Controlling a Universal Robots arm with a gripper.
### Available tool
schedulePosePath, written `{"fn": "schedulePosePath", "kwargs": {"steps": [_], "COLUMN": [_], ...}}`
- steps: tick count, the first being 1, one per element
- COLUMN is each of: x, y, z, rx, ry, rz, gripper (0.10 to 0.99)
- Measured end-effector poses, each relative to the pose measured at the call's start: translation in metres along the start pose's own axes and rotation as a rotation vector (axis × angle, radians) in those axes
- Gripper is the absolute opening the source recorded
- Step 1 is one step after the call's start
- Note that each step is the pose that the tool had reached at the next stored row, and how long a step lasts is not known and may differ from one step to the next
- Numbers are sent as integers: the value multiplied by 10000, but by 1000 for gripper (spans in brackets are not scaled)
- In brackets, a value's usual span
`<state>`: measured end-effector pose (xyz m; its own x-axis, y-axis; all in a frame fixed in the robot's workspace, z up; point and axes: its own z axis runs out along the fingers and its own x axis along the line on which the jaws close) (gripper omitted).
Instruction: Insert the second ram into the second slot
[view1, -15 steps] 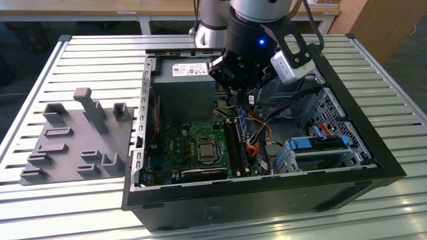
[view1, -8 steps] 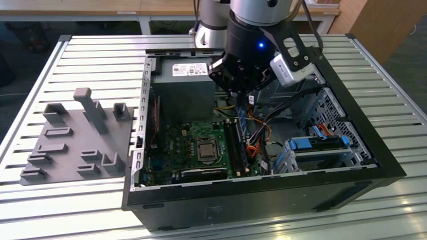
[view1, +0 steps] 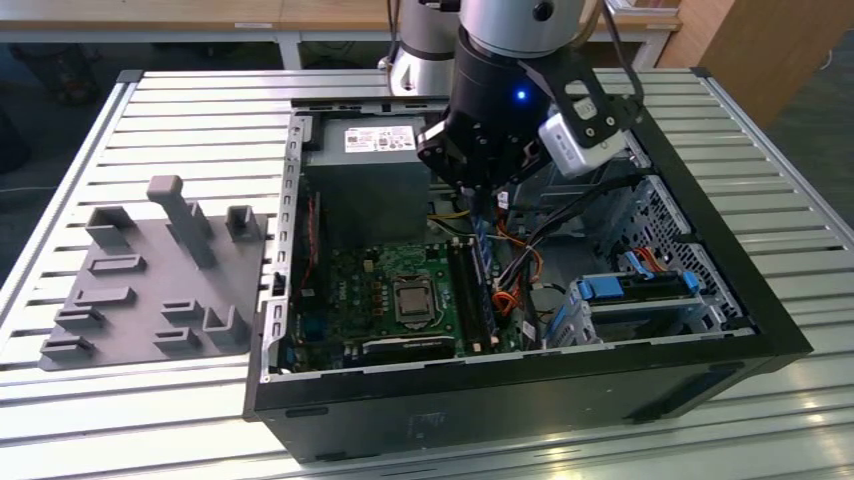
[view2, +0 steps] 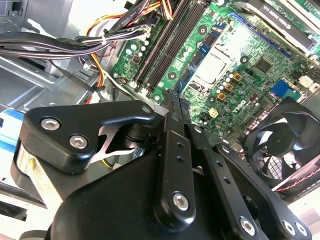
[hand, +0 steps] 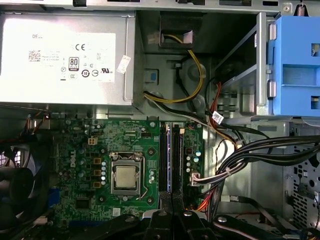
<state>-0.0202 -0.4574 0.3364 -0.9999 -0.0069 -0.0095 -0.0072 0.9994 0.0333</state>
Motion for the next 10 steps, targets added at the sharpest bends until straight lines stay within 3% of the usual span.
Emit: {"fn": "schedulePosePath", "kwargs": {"steps": [10], "x": [0], "y": [-1], "z": [37], "rx": [0], "ry": [0], "rz": [0], "gripper": [114]}}
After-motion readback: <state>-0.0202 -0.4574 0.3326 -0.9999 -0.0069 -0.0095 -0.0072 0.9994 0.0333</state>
